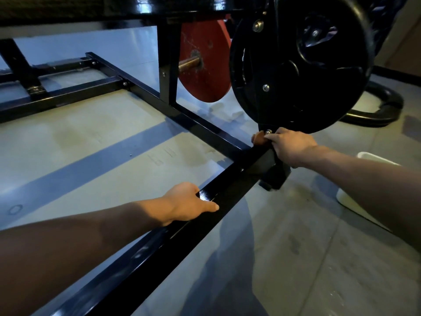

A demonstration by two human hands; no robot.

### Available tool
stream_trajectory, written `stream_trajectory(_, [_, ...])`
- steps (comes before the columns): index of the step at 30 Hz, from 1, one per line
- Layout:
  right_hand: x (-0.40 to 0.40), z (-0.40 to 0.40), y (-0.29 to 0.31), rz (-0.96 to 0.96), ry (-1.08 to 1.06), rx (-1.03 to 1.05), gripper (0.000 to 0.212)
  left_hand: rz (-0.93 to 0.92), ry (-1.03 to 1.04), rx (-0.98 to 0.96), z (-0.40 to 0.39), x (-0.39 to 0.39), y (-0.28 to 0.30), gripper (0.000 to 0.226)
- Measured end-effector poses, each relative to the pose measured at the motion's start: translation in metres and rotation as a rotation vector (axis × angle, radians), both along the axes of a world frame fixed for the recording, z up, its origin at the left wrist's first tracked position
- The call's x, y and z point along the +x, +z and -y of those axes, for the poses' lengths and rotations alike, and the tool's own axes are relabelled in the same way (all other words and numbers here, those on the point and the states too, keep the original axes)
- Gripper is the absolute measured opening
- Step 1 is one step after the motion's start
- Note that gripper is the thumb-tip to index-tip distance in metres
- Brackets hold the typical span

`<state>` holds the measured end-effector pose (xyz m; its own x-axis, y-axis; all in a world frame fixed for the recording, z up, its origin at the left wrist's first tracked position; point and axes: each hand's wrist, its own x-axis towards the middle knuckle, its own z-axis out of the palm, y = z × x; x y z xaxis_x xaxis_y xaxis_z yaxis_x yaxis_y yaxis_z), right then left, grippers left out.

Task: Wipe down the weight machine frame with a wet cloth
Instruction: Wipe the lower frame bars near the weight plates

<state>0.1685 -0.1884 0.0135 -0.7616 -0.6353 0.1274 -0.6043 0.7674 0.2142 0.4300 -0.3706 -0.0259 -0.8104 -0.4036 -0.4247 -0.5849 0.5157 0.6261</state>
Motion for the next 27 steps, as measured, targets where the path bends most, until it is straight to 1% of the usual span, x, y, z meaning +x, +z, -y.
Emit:
stream_trajectory(2, [0.023, 0.010, -0.007, 0.150, -0.030, -0.120, 0.045, 0.004, -0.013, -0.018, 0.000, -0.001, 0.001, 0.054])
stream_trajectory(3, [0.044, 0.016, -0.012, 0.218, 0.003, -0.162, 0.044, 0.011, -0.021, -0.020, 0.000, -0.001, 0.003, 0.052])
stream_trajectory(5, [0.091, 0.022, -0.021, 0.297, 0.150, -0.186, 0.041, 0.012, -0.034, -0.030, -0.001, -0.002, 0.004, 0.046])
stream_trajectory(8, [0.141, 0.014, -0.022, 0.346, 0.465, -0.196, 0.042, -0.009, -0.063, -0.025, -0.002, -0.003, 0.007, 0.038])
stream_trajectory(10, [0.133, 0.003, -0.022, 0.324, 0.651, -0.146, 0.046, -0.014, -0.068, 0.030, -0.003, -0.001, 0.008, 0.032])
stream_trajectory(11, [0.117, -0.002, -0.023, 0.264, 0.680, -0.103, 0.048, -0.011, -0.068, 0.061, -0.003, 0.000, 0.009, 0.031])
stream_trajectory(12, [0.095, -0.005, -0.024, 0.214, 0.635, -0.081, 0.049, -0.001, -0.068, 0.074, -0.003, 0.003, 0.010, 0.030])
stream_trajectory(14, [0.057, -0.007, -0.022, 0.148, 0.388, -0.103, 0.046, 0.033, -0.064, 0.083, 0.000, 0.009, 0.011, 0.027])
stream_trajectory(16, [0.036, -0.002, -0.018, 0.158, 0.100, -0.130, 0.045, 0.072, -0.072, 0.098, 0.004, 0.015, 0.011, 0.029])
stream_trajectory(18, [0.037, 0.006, -0.019, 0.205, -0.039, -0.149, 0.047, 0.100, -0.082, 0.102, 0.006, 0.020, 0.013, 0.031])
stream_trajectory(20, [0.062, 0.016, -0.021, 0.254, -0.010, -0.162, 0.044, 0.115, -0.100, 0.112, 0.006, 0.024, 0.016, 0.032])
stream_trajectory(23, [0.126, 0.024, -0.022, 0.360, 0.167, -0.153, 0.040, 0.141, -0.128, 0.044, 0.005, 0.029, 0.023, 0.040])
stream_trajectory(25, [0.170, 0.025, -0.020, 0.403, 0.373, -0.120, 0.043, 0.150, -0.141, -0.025, 0.003, 0.032, 0.026, 0.048])
stream_trajectory(27, [0.186, 0.021, -0.016, 0.441, 0.571, -0.096, 0.046, 0.136, -0.200, -0.116, -0.001, 0.034, 0.027, 0.050])
